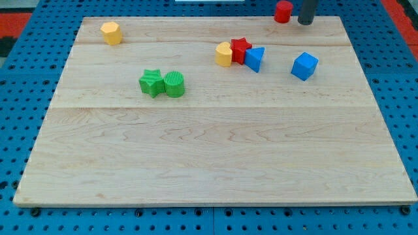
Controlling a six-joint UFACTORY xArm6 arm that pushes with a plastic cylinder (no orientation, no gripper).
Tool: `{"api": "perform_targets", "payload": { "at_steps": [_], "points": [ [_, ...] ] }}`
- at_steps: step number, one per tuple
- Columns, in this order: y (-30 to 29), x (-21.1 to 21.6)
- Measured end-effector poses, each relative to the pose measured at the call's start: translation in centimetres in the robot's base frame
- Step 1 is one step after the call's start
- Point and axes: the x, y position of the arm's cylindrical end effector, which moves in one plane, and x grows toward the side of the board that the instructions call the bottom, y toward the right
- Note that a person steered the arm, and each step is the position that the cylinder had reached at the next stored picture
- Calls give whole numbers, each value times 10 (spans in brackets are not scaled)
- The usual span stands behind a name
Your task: Push blue cube towards bottom left
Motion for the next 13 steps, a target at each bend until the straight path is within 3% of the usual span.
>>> {"api": "perform_targets", "payload": {
  "at_steps": [3, 5, 9, 13],
  "points": [
    [-5, 0],
    [-38, 39],
    [-59, 40],
    [-31, 46]
  ]
}}
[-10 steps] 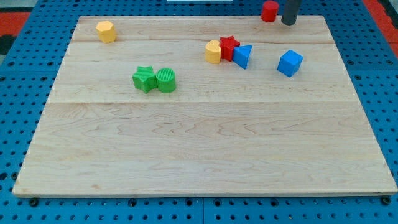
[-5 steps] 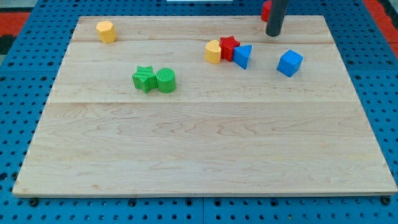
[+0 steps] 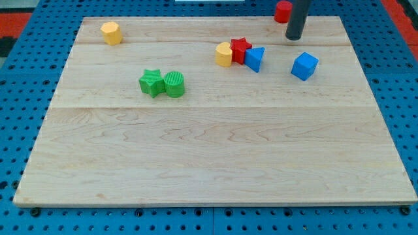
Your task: Push blue cube towards bottom left
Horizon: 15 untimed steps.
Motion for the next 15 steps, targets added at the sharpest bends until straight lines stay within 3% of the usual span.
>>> {"api": "perform_targets", "payload": {
  "at_steps": [2, 4, 5, 6, 8, 10, 12, 13, 15],
  "points": [
    [87, 10],
    [-24, 81],
    [28, 78],
    [6, 112],
    [-158, 127],
    [-70, 159],
    [-41, 189],
    [-136, 213],
    [-203, 221]
  ]
}}
